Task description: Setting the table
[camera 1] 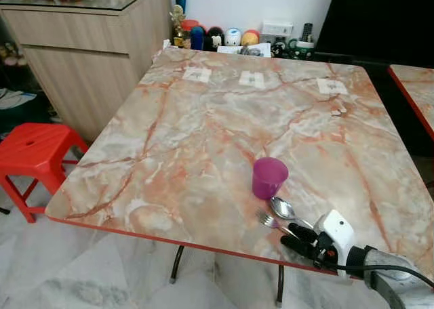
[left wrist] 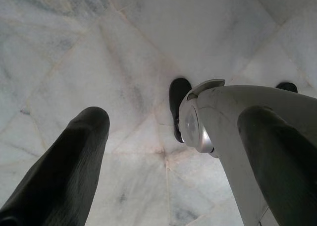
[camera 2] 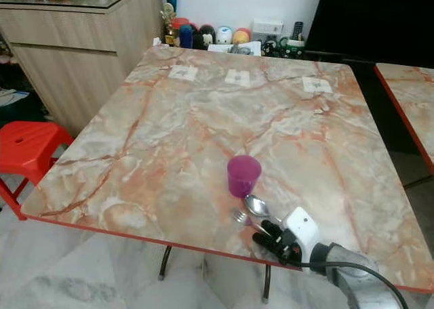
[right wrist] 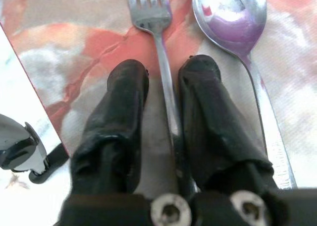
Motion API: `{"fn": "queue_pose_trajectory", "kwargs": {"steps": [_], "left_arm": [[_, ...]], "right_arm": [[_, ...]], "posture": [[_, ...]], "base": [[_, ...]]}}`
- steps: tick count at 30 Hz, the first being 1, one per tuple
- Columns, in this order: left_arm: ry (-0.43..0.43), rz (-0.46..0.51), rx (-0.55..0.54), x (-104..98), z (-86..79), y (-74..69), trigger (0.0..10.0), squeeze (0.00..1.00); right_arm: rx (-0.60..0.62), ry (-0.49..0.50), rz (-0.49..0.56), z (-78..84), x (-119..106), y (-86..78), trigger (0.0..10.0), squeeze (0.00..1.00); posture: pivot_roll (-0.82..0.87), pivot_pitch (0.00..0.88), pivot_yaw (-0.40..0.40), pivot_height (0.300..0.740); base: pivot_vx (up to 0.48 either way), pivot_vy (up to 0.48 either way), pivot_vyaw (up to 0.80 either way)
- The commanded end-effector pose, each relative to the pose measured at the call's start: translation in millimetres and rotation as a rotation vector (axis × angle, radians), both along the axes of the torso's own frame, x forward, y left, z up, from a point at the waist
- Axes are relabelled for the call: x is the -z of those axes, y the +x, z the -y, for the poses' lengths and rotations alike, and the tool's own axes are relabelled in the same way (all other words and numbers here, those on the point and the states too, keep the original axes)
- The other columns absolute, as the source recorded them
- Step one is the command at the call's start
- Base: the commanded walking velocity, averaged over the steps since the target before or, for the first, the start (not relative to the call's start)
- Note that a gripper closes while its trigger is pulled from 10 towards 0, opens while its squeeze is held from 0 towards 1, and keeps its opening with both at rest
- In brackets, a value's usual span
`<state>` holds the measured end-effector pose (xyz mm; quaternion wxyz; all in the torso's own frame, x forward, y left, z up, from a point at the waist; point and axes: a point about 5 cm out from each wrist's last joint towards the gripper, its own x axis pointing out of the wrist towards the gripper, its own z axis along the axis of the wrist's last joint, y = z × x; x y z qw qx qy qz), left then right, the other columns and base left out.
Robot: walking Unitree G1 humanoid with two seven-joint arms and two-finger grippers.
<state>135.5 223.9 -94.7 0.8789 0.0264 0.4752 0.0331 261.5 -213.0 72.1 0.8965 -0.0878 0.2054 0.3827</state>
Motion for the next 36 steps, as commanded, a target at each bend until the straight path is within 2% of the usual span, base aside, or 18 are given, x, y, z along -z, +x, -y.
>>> {"fn": "queue_pose_trajectory", "kwargs": {"steps": [1, 18, 26, 31, 36], "left_arm": [[-0.022, -0.047, -0.018, 5, 2.2, -11.4, 10.0, 0.0], [-0.022, -0.054, -0.013, 6, 2.6, -13.0, 10.0, 0.0], [-0.017, -0.057, -0.006, 6, 2.5, -12.9, 10.0, 0.0], [-0.015, -0.058, -0.005, 6, 2.4, -12.9, 10.0, 0.0], [-0.015, -0.058, -0.003, 6, 2.8, -12.5, 10.0, 0.0]], "right_arm": [[-0.03, -0.039, -0.126, -5.6, 26, -15.0, 0.0, 0.0], [-0.036, -0.029, -0.132, -12.8, 30, -16.2, 0.0, 0.0], [-0.025, 0.066, -0.013, -25.6, 12, -4.6, 0.0, 0.0], [-0.033, 0.074, 0.032, -26.3, 3, -0.3, 0.0, 0.0], [-0.015, 0.129, 0.115, -28.4, -14, 8.1, 0.0, 0.0]], "posture": [[0.04, 0.127, -0.016, 0.74], [0.04, 0.131, -0.018, 0.74], [0.04, 0.128, -0.017, 0.74], [0.04, 0.125, -0.018, 0.74], [0.04, 0.123, -0.02, 0.74]], "base": [[0.0, 0.0, 0.0], [0.0, 0.0, 0.0], [0.0, 0.0, 0.0], [0.0, 0.0, 0.0], [0.0, 0.0, 0.0]]}}
